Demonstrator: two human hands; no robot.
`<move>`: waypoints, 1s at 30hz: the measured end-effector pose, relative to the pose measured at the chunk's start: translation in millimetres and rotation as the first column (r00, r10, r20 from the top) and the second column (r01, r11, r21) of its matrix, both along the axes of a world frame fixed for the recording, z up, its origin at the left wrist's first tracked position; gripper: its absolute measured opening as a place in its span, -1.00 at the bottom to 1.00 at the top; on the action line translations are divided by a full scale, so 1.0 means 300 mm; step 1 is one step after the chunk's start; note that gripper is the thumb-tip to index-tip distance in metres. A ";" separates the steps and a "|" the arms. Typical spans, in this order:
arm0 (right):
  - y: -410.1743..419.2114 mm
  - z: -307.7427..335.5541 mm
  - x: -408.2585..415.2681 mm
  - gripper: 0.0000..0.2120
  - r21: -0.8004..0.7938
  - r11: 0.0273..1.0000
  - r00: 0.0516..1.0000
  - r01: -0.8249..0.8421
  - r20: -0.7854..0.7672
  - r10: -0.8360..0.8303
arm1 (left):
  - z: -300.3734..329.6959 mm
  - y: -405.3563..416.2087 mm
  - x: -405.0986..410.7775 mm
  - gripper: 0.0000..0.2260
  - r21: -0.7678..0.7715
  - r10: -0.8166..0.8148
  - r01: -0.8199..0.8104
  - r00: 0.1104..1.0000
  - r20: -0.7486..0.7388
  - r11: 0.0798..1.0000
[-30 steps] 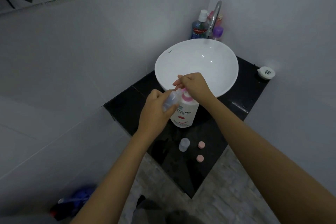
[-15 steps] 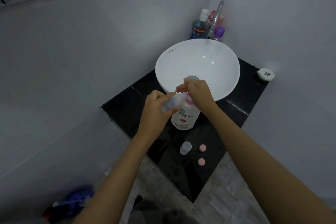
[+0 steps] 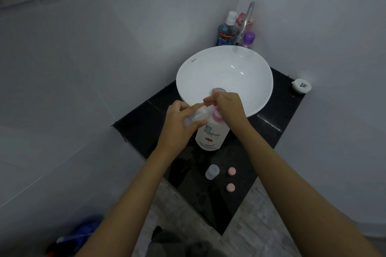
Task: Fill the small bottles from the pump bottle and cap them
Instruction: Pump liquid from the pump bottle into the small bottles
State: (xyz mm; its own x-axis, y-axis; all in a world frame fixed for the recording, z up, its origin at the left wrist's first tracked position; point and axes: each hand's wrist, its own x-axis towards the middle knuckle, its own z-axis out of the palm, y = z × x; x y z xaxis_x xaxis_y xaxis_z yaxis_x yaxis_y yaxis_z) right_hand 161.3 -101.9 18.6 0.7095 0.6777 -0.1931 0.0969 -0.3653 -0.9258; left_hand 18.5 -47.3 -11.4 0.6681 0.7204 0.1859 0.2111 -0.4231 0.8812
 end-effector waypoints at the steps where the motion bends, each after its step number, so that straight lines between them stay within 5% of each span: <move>1: 0.002 -0.006 -0.002 -0.64 -0.004 1.000 1.000 0.013 -0.018 -0.013 | -0.004 0.002 -0.001 -0.56 -0.003 -0.002 0.002 1.000 -0.003 1.000; 30: -0.003 -0.037 0.013 -0.64 0.021 1.000 0.989 -0.021 0.150 0.018 | -0.001 0.014 0.009 -0.56 -0.048 0.008 -0.008 1.000 -0.005 0.999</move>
